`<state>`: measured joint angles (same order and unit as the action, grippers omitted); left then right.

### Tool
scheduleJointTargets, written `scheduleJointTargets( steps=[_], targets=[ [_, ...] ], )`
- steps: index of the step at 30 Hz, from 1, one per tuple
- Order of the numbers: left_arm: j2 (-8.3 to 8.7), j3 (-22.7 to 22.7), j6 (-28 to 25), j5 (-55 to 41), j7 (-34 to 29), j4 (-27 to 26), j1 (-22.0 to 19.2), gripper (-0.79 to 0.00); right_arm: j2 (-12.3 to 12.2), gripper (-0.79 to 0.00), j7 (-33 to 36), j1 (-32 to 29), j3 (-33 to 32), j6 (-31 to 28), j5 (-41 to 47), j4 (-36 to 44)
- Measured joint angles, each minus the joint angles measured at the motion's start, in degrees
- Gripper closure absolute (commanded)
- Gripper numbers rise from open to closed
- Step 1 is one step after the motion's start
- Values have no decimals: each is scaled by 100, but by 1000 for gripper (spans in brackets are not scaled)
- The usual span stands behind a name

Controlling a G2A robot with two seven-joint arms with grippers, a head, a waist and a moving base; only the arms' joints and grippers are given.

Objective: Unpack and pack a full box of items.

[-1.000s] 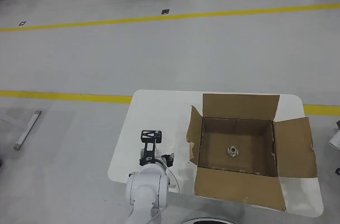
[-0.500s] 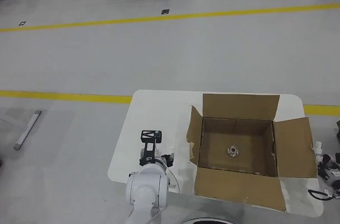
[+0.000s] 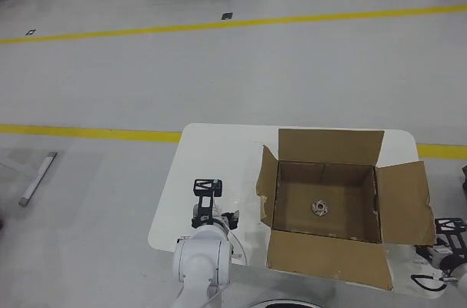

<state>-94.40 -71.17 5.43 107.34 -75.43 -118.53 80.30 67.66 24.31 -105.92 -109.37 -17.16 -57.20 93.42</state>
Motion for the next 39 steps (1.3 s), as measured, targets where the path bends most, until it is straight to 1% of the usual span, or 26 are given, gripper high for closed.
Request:
scheduleJointTargets(
  steps=[10, 11, 12, 14, 15, 19, 21, 25, 29, 31, 33, 38, 39],
  targets=[
    [0, 0, 0, 0, 0, 0, 0, -785, -6, 0, 140, 153, 222, 12, 10, -142],
    [0, 0, 0, 0, 0, 0, 0, -785, -7, -9, 145, 179, 256, 5, 5, -174],
    [0, 0, 0, 0, 0, 0, 0, -785, -8, -52, 152, 198, 281, 0, 3, -199],
    [0, 0, 0, 0, 0, 0, 0, -785, -10, -89, 181, 242, 344, -10, -21, -263],
    [0, 0, 0, 0, 0, 0, 0, -785, -11, -142, 189, 260, 370, -12, -32, -287],
    [0, 0, 0, 0, 0, 0, 0, -785, -16, -246, 196, 304, 433, -7, -53, -359],
    [0, 0, 0, 0, 0, 0, 0, -785, -19, -265, 189, 303, 441, -6, -46, -366],
    [0, 0, 0, 0, 0, 0, 0, -785, -31, -336, 183, 321, 438, -29, -56, -408],
    [0, 0, 0, 0, 0, 0, 0, -785, -40, -354, 191, 325, 446, -43, -43, -415],
    [0, 0, 0, 0, 0, 0, 0, -785, -44, -391, 187, 317, 449, -62, -33, -406],
    [0, 0, 0, 0, 0, 0, 0, -785, -50, -449, 186, 303, 442, -92, -15, -373],
    [0, 0, 0, 0, 0, 0, 0, -785, -77, -508, 165, 234, 227, -153, 163, -167],
    [0, 0, 0, 0, 0, 0, 0, -785, -84, -539, 164, 215, 152, -168, 224, -109]
  ],
)
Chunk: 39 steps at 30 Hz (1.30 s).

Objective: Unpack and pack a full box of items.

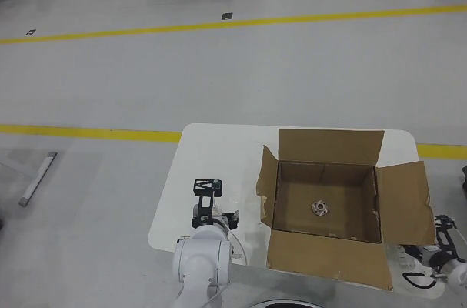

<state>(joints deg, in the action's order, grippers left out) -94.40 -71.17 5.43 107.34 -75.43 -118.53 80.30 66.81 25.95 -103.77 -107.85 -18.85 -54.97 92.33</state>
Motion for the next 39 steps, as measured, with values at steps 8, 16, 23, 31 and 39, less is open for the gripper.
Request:
scheduleJointTargets(
  steps=[8, 16, 23, 31, 39],
  targets=[
    [0, 0, 0, 0, 0, 0, 0, -785, -91, -209, -80, -125, -1085, -204, 745, 580],
    [0, 0, 0, 0, 0, 0, 0, -785, -81, 0, -942, -121, -1893, 17, 1295, 1423],
    [0, 0, 0, 0, 0, 0, 0, -785, -44, 0, -1223, -253, -1739, -537, 1790, 2780],
    [0, 0, 0, 0, 0, 0, 0, -785, -96, 0, -438, -175, -521, -1022, 647, 3453],
    [0, 0, 0, 0, 0, 0, 0, -785, -128, 0, 404, 921, 1182, -707, -1016, 2488]
  ],
)
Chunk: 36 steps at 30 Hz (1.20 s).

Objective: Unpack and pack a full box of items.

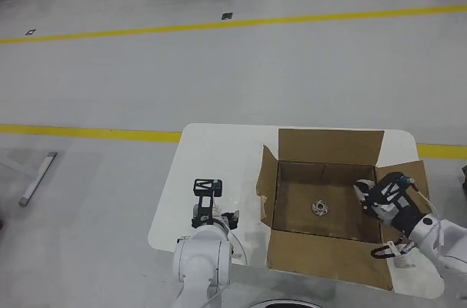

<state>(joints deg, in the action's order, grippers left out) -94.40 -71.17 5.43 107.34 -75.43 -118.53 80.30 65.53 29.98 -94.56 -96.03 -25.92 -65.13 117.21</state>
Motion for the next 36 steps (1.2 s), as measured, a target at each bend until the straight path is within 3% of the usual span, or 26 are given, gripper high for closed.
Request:
scheduleJointTargets(
  steps=[6, 24, 27, 36],
  targets=[
    [0, 0, 0, 0, 0, 0, 0, -785, 51, 0, 371, 914, 941, 512, -739, -980],
    [0, 0, 0, 0, 0, 0, 0, -785, 51, 0, 499, 1047, 1145, 369, -782, -997],
    [0, 0, 0, 0, 0, 0, 0, -785, 115, 0, 692, 1344, 1642, 718, -1143, -1142],
    [0, 0, 0, 0, 0, 0, 0, -785, 401, -3, 2069, 2709, 3052, 1634, -1054, -2522]
  ],
)
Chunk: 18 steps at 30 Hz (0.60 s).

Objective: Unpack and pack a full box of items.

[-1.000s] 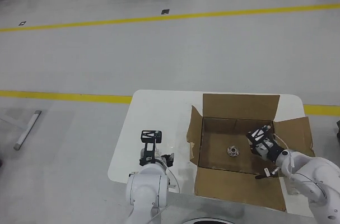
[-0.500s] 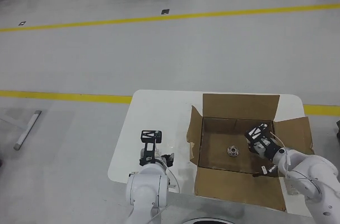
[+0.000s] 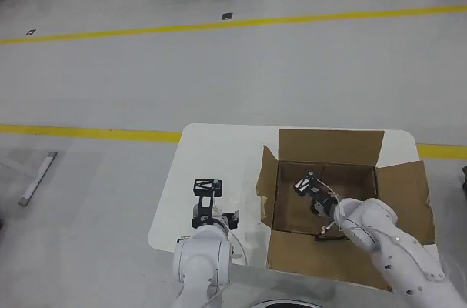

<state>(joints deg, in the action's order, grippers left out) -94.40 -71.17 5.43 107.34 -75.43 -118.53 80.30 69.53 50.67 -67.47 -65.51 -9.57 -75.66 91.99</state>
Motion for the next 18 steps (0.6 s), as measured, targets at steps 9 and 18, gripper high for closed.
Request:
scheduleJointTargets(
  steps=[9, 18],
  targets=[
    [0, 0, 0, 0, 0, 0, 0, -785, 148, -262, 381, 612, 395, 261, 125, -1049],
    [0, 0, 0, 0, 0, 0, 0, -785, 162, -323, 431, 656, 339, 273, 180, -1196]
  ],
)
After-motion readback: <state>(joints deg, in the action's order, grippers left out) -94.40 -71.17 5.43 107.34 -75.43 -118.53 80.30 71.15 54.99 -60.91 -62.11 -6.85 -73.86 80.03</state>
